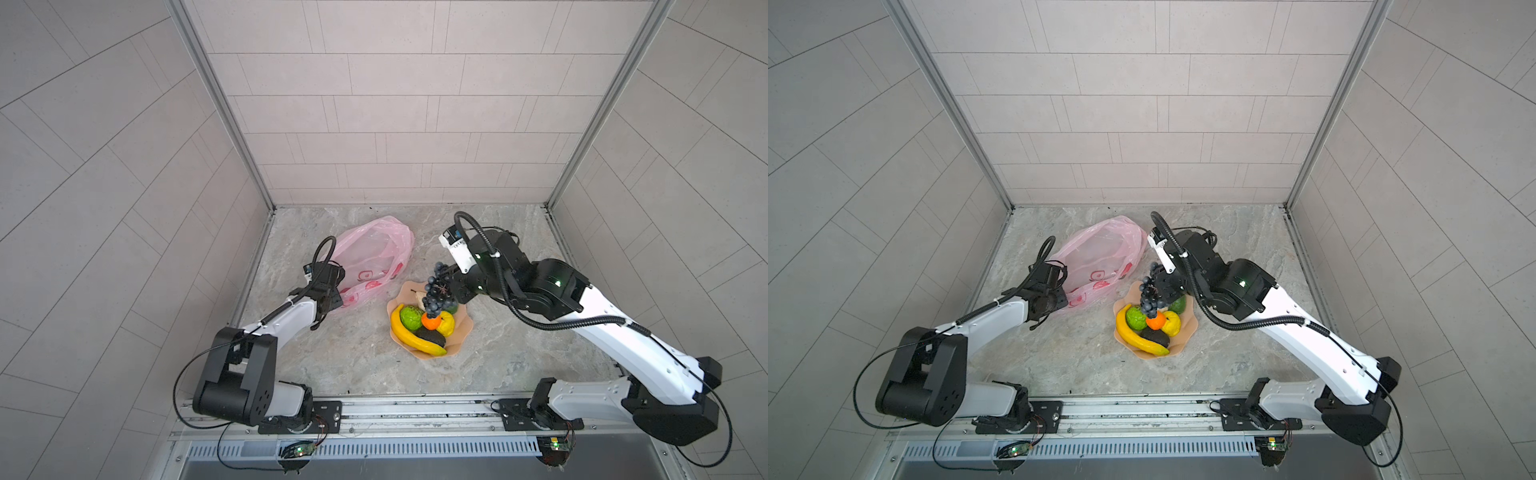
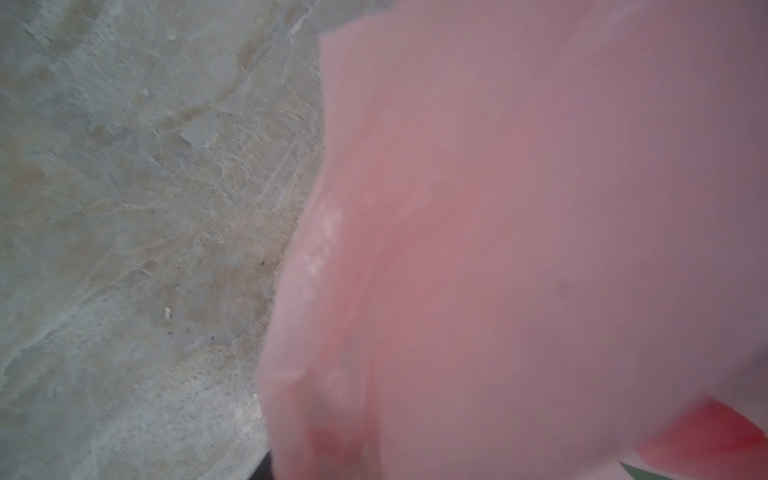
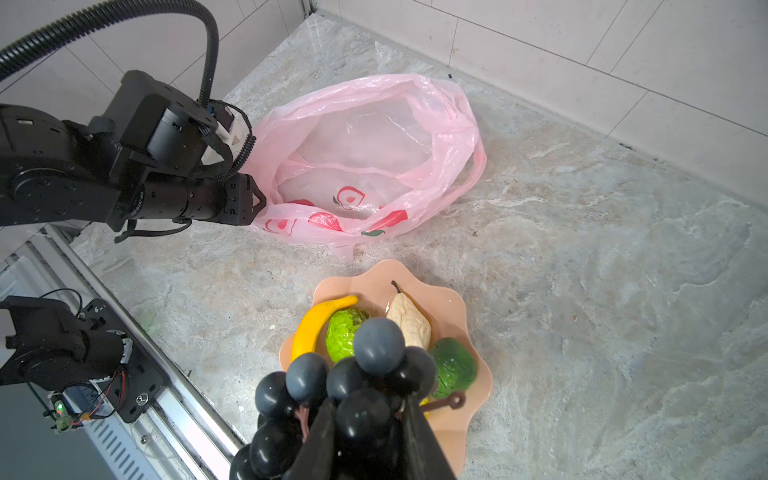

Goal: Take the fake fruits out of the plastic bag
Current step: 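Lift the grape bunch out of the bag and carry it over the bowl, then lower the grapes onto the fruit in the bowl and open the right gripper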

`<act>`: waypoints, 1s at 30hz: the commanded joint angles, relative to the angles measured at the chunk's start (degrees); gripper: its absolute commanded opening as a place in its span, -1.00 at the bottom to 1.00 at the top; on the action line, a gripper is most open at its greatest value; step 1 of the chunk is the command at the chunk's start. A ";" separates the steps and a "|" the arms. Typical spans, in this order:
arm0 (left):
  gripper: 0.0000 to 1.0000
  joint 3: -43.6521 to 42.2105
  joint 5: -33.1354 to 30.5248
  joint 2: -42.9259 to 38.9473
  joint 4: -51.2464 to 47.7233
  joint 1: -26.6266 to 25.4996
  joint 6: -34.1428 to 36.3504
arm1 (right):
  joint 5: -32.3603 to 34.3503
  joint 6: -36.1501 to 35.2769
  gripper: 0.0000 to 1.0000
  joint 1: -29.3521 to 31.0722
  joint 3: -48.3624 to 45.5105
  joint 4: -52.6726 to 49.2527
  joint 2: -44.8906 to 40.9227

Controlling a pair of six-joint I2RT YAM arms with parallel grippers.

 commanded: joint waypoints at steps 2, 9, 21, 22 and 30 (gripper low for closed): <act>-0.10 -0.36 -0.80 -0.26 -0.31 0.21 0.66 | 0.44 1.94 -0.50 0.03 -5.67 -1.32 -4.78; -0.10 -0.46 -0.90 -0.25 -0.20 0.24 0.67 | -1.03 3.42 -0.49 0.03 -14.21 0.56 -9.00; -0.10 -0.72 -0.64 -0.55 -0.14 0.23 0.71 | 0.83 4.45 -0.49 0.04 -23.89 6.28 -7.91; -0.10 -0.69 -0.64 -0.43 -0.14 0.24 0.71 | 1.70 4.45 -0.49 0.03 -24.14 6.34 -7.27; -0.10 -0.51 -0.46 -0.21 -0.14 0.23 0.71 | 6.47 3.32 -0.49 -0.41 -24.96 7.06 -3.23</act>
